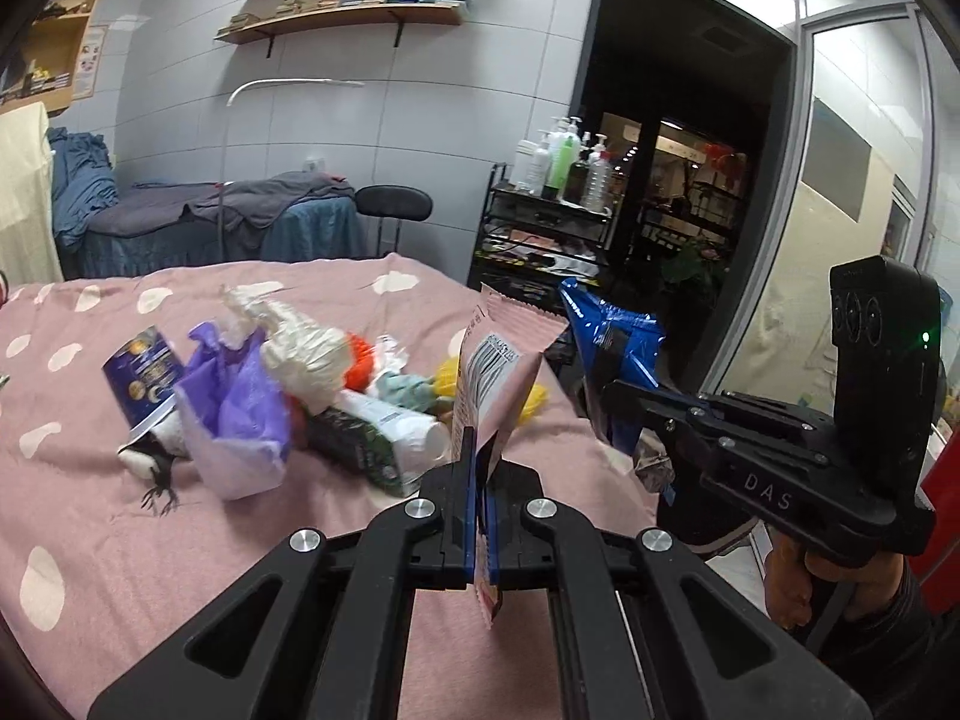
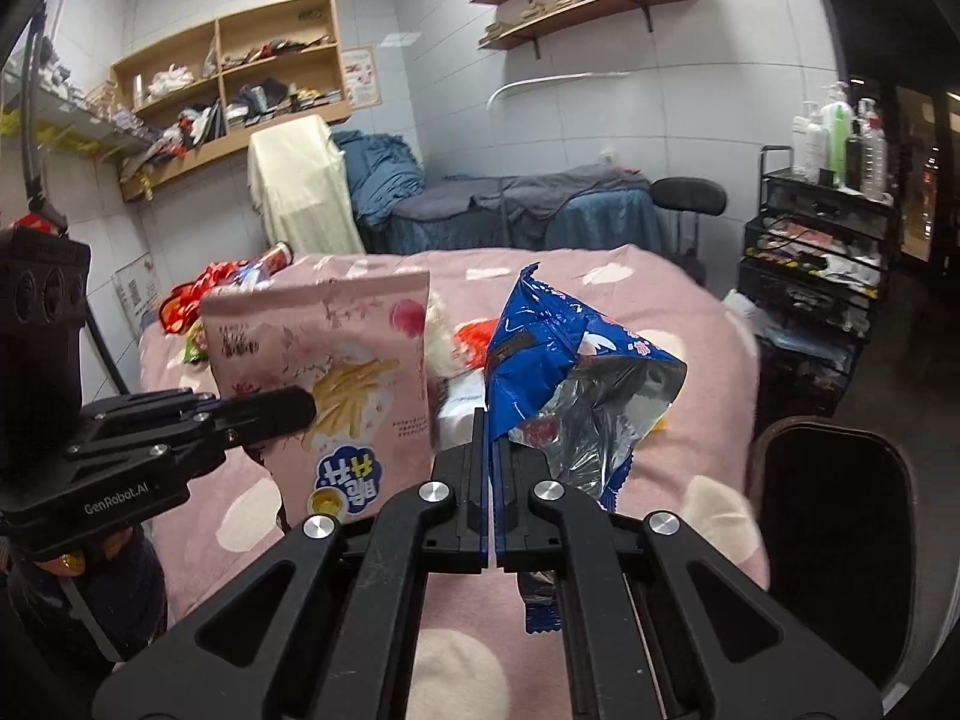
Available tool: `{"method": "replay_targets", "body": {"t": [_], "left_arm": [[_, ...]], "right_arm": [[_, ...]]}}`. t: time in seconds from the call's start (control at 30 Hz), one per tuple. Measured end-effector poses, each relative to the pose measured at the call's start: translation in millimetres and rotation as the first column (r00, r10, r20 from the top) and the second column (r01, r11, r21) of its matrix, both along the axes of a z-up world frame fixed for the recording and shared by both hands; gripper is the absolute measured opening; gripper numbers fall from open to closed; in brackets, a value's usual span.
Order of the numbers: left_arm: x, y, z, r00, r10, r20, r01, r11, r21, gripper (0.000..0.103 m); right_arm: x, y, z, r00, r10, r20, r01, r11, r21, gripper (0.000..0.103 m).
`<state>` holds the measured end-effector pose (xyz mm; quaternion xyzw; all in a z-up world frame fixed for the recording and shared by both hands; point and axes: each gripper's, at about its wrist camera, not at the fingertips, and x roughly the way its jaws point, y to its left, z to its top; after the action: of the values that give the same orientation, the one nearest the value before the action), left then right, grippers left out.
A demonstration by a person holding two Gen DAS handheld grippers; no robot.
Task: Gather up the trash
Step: 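Carry the blue chip bag over the black bin and open the right gripper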
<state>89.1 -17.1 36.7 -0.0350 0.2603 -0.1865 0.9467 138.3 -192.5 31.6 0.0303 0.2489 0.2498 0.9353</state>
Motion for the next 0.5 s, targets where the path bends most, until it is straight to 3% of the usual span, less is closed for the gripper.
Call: {"method": "replay_targets", "body": {"t": [0.3, 0.4, 0.5], "left_arm": [[17, -36, 10, 0.995, -0.095, 0.021, 0.095, 0.995, 0.008, 0.003], [23, -47, 14, 0.991, -0.129, 0.03, 0.128, 0.992, 0.015, 0.003], [27, -59, 16, 0.985, -0.167, 0.033, 0.167, 0.986, 0.019, 0.003]], "right_arm": [[11, -76, -11, 0.97, -0.241, -0.019, 0.241, 0.97, -0.025, 0.002], [29, -105, -30, 0.938, -0.336, -0.082, 0.332, 0.941, -0.061, 0.002], [55, -136, -64, 0.884, -0.419, -0.208, 0.41, 0.908, -0.087, 0.002]]}}
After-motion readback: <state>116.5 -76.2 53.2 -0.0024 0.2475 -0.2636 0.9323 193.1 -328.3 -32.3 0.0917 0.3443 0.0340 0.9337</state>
